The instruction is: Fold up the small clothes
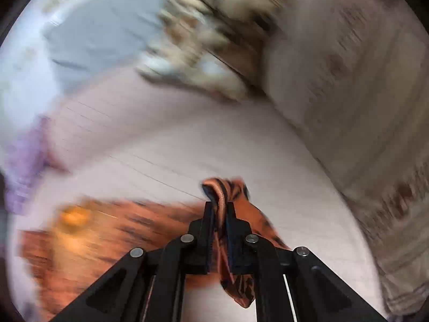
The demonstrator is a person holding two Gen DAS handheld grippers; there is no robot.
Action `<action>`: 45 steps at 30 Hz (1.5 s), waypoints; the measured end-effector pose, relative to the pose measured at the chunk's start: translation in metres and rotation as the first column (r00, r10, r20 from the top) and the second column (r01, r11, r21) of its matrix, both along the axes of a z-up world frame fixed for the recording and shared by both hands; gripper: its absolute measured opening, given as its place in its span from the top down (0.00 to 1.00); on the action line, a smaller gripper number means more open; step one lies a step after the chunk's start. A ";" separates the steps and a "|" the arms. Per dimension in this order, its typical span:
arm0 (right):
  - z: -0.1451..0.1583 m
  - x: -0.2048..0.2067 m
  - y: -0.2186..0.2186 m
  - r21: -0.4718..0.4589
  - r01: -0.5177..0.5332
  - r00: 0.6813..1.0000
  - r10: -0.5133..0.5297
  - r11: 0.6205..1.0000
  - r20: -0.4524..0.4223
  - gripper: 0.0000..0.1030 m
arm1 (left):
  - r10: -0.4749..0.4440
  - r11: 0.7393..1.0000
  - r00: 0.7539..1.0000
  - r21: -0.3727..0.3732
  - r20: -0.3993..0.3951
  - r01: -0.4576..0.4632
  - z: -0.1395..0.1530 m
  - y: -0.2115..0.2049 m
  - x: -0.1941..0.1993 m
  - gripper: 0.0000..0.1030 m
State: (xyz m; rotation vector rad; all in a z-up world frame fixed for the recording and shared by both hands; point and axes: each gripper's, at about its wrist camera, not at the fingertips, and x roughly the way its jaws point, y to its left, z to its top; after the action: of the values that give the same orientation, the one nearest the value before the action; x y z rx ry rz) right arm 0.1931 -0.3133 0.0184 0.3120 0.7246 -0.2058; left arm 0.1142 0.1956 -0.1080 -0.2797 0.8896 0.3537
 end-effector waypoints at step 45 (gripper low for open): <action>0.007 0.064 0.176 0.686 -0.536 0.833 0.180 0.491 0.523 0.83 | -0.058 0.997 0.998 -0.055 0.017 0.059 0.001 -0.009 0.000 0.00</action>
State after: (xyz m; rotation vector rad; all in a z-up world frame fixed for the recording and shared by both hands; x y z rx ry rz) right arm 0.2573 -0.1370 0.0251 1.0576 0.4204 0.6493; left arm 0.1145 0.1867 -0.1068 -0.3063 0.8911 0.2724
